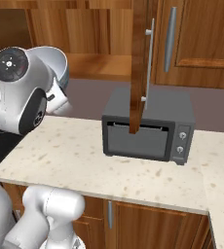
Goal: Take the smaller bowl and place it next to the appetizer plate on the dining counter , and place the larger bowl next to the plate with cooked food.
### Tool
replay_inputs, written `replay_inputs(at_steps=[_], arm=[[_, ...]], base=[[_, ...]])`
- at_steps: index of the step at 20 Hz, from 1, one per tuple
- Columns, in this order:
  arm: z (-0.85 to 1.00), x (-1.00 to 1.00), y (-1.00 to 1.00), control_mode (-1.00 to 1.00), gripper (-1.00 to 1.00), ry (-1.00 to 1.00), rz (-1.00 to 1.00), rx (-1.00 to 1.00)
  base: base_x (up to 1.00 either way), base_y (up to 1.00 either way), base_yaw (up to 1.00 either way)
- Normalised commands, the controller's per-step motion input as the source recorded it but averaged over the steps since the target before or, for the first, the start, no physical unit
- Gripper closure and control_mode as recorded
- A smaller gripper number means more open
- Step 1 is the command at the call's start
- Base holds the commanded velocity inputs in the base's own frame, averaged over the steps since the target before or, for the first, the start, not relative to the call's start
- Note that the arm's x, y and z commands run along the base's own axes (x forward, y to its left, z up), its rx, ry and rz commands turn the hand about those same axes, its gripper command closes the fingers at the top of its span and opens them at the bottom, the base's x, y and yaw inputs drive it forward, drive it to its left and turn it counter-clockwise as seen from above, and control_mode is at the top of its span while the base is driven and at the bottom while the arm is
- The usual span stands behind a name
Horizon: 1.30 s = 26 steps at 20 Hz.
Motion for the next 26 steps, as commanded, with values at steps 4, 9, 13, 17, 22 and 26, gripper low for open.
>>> replay_inputs(at_steps=[4,9,13,17,22,26], arm=[[-0.01,-0.20,-0.33,-1.00,1.00,0.00,-0.14,0.00],[0.00,0.00,0.00,1.00,1.00,0.00,0.00,0.00],[0.00,0.00,0.00,1.00,1.00,0.00,0.00,0.00],[0.00,0.00,0.00,1.00,1.00,0.00,0.00,0.00],[0.00,0.00,0.00,1.00,1.00,0.00,0.00,0.00],[0.00,0.00,0.00,1.00,1.00,0.00,0.00,0.00]], base=[[0.00,0.00,0.00],[-0.65,-0.03,-0.11],[-0.91,0.14,-0.03],[-0.62,0.41,0.25],[-0.06,0.51,0.75],[0.00,0.30,0.93]])
